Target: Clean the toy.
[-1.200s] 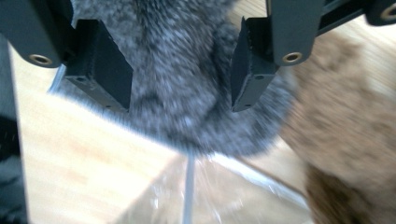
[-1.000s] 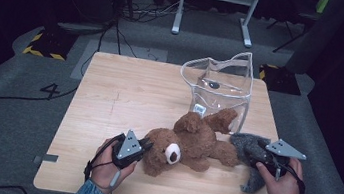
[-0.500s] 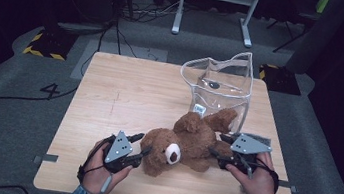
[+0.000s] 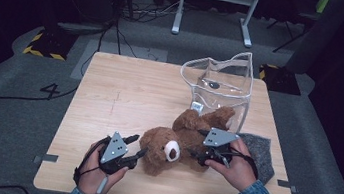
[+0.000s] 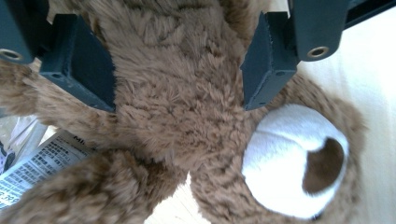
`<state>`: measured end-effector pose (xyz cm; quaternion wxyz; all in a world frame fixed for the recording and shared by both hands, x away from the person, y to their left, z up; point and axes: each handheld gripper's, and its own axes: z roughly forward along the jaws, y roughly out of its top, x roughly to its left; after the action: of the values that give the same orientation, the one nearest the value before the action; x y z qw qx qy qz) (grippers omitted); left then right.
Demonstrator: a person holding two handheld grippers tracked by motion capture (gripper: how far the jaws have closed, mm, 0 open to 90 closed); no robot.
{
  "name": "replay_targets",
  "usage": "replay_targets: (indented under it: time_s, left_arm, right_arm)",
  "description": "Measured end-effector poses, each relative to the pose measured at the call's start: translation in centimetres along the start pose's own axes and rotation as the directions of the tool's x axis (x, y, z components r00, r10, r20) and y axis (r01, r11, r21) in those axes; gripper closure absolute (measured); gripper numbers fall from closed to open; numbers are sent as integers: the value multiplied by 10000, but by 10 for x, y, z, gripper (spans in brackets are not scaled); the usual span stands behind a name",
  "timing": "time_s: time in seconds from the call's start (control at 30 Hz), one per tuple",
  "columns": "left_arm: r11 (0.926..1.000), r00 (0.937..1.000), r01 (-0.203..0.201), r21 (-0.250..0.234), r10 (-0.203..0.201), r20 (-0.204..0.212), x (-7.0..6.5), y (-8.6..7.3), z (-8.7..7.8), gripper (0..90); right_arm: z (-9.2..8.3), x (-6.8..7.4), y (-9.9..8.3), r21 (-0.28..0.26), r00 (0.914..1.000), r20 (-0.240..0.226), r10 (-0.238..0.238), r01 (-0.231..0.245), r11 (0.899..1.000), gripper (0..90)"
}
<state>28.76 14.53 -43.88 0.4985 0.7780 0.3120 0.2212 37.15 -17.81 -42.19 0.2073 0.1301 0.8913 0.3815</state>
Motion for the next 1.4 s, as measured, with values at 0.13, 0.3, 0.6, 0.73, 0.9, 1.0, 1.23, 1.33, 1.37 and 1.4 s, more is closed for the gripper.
replay_targets:
  time_s: [0.13,0.3,0.6,0.73,0.9,1.0,1.23,1.33,1.37,1.4]
  left_arm:
    - [10000,10000,-48,23,48,43,0,0,2,498]
    - [10000,10000,-40,26,40,32,1,0,2,498]
    - [10000,10000,74,34,-74,37,2,-1,2,499]
    - [10000,9999,86,44,-86,55,1,-1,2,499]
    - [10000,10000,59,56,-59,79,1,-1,2,498]
    - [10000,9999,57,28,-57,85,1,-1,2,499]
    - [9999,9999,112,-44,-112,32,2,-1,0,499]
    - [9999,9999,121,-110,-122,-25,5,-1,-1,501]
    - [9998,9998,170,-120,-170,-34,5,-2,-1,502]
    - [9997,9997,220,-143,-221,-76,6,-2,-1,503]
  right_arm:
    - [8,3,-1,239,9954,372,-888,879,9958,281]
    - [19,6,-4,363,9833,814,-1630,1605,9864,279]
    - [25,2,-7,260,9842,799,-1580,1564,9873,288]
    - [29,0,-8,373,9866,712,-1470,1447,9888,361]
    - [34,-9,-10,517,9961,222,-857,844,9951,487]
    - [38,-12,-10,569,9970,26,-779,776,9954,580]
    - [39,-12,-2,908,9999,16,-119,117,9958,782]
    - [31,-10,0,583,9995,167,271,-281,9979,807]
    - [27,-10,1,447,9989,209,413,-422,9981,811]
    - [23,-8,2,397,9976,293,620,-631,9972,813]
